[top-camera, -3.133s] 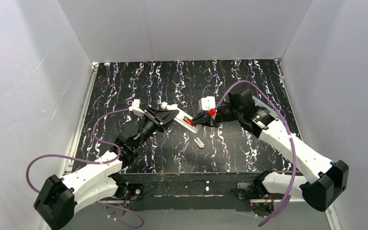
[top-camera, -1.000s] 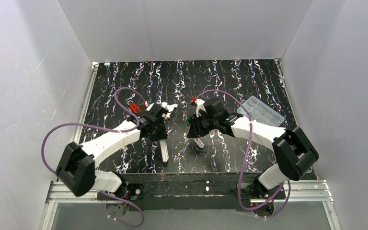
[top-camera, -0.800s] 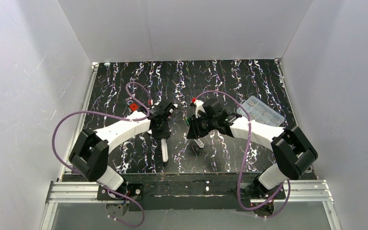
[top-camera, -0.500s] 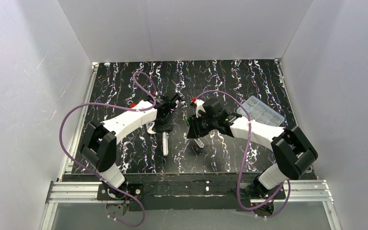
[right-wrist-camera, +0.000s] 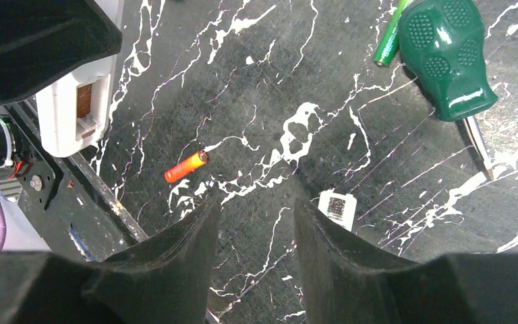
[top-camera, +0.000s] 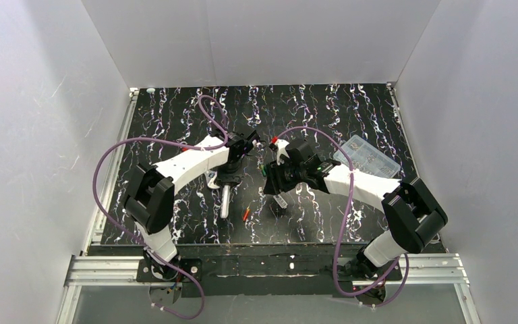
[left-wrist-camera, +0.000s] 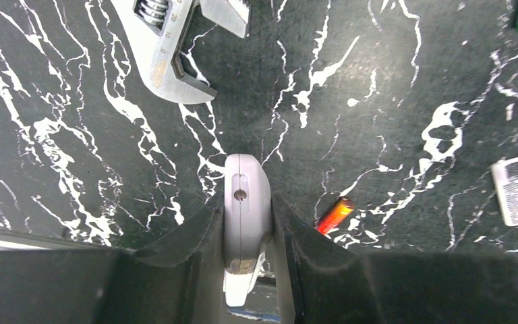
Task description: Load the batteries into the remote control
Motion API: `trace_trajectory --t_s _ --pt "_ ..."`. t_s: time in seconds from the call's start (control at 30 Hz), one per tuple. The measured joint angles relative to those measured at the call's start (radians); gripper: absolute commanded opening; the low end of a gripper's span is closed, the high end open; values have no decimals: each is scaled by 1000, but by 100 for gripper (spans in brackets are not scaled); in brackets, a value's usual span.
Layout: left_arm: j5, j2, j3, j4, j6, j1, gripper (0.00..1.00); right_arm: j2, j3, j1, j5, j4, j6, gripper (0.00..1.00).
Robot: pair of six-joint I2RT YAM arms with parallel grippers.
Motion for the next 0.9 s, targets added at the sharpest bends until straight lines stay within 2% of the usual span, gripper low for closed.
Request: trace_trajectory --t_s 0.23,0.4,0.63,0.9 --pt "-23 -2 -2 -28 20 -2 0 -6 0 0 15 -18 0 55" --pt "-24 -109 -31 -37 26 -2 0 -52 0 12 39 -79 18 55" --pt "1 -340 -80 -42 27 7 0 -126 0 127 105 -240 158 55" --pt "43 -399 -149 -41 39 19 0 -20 -21 164 93 -293 315 59"
